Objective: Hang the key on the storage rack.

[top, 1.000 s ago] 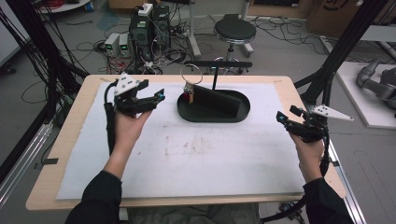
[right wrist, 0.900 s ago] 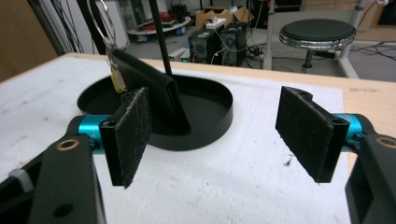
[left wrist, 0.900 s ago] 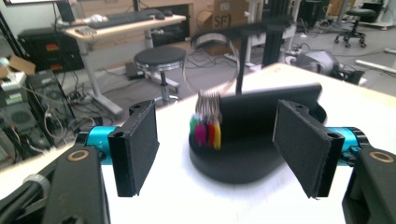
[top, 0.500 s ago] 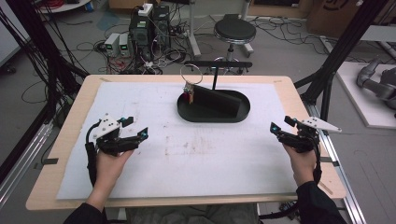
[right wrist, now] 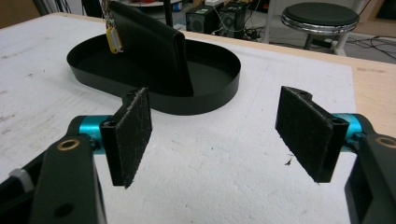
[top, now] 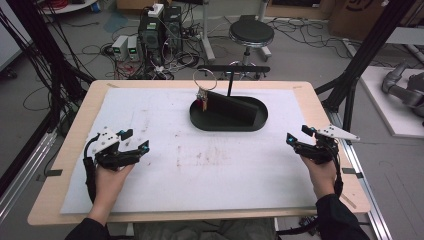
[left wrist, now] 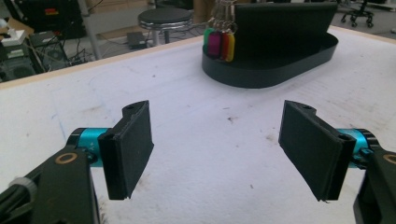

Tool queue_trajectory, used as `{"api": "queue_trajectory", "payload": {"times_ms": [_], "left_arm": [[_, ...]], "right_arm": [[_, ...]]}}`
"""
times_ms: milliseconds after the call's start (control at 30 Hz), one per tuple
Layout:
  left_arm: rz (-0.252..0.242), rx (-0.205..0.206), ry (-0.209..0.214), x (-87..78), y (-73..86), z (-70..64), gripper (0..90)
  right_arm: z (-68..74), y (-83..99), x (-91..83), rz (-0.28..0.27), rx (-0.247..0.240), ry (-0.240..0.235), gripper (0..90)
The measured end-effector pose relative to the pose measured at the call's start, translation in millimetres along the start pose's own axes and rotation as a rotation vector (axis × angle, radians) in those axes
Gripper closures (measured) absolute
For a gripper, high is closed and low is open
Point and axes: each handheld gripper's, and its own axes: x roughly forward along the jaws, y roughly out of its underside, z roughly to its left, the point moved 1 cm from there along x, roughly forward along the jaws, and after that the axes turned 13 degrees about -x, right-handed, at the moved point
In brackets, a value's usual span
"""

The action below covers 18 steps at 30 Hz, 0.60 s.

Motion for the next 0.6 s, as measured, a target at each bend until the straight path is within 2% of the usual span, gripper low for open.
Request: {"api": "queue_trajectory", "payload": {"times_ms": [233, 433, 600], "left_arm": [[-0.001, -0.019, -0.017, 0.5, 0.4, 5.7, 25.1], [0.007, -0.011, -0.013, 5.1, -0.4, 2.9, 25.1], [0.021, -0.009, -0.013, 10.3, -0.4, 3.0, 25.2]], "right_arm": [[1.8, 0.3, 0.0, 0.009, -0.014, -0.006, 27.5], [1.8, 2.7, -1.5, 0.005, -0.025, -0.001, 27.6], [-2.6, 6.5, -2.7, 0.002, -0.013, 0.011, 26.2]]}}
